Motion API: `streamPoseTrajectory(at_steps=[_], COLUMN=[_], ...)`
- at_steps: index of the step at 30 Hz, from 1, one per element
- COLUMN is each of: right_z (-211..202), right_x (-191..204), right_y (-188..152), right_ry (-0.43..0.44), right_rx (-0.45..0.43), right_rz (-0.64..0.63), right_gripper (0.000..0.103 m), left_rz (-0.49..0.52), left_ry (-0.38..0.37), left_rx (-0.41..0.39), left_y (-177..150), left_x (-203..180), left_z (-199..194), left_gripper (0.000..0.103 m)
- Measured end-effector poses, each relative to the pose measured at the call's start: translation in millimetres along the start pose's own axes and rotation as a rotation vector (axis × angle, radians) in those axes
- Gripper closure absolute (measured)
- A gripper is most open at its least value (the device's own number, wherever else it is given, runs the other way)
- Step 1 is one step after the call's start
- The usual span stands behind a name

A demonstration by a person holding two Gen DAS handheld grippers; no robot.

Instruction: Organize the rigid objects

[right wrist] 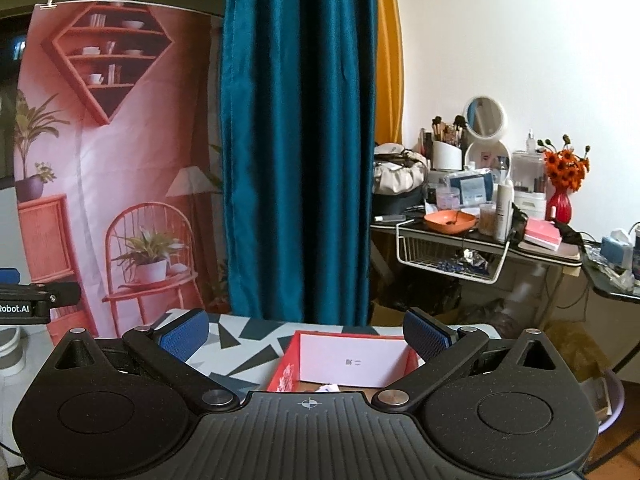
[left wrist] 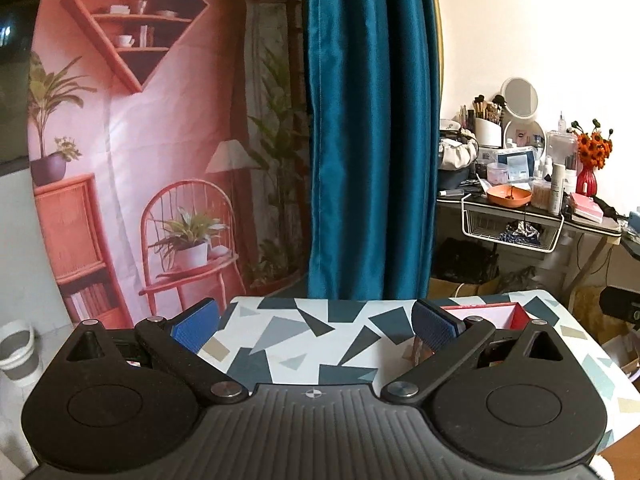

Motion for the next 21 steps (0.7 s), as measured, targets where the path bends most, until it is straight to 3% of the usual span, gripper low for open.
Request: streamPoseTrajectory(at_steps=[21], right_z=[7.4], right_x=[-6.2], right_y=[-9.7], right_ry=[-0.018], right_rx=[0.037], right_rz=[0.016], right_gripper=[0.000], left_rz=[-0.032], left_ry=[0.036], left_rx=[0.004], left_y=[-4.7], left_x=[9.9], left_z=[-1.8], left_gripper=[0.000])
Point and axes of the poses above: each gripper's, at about its wrist camera, not at the fingertips, and z roughly the way its jaws point, x to its left, y to its top, the point moved 10 cm from there along z, roughly the way its jaws point, and after that the axes turned 1 degree about -x, right-handed, at the moved point
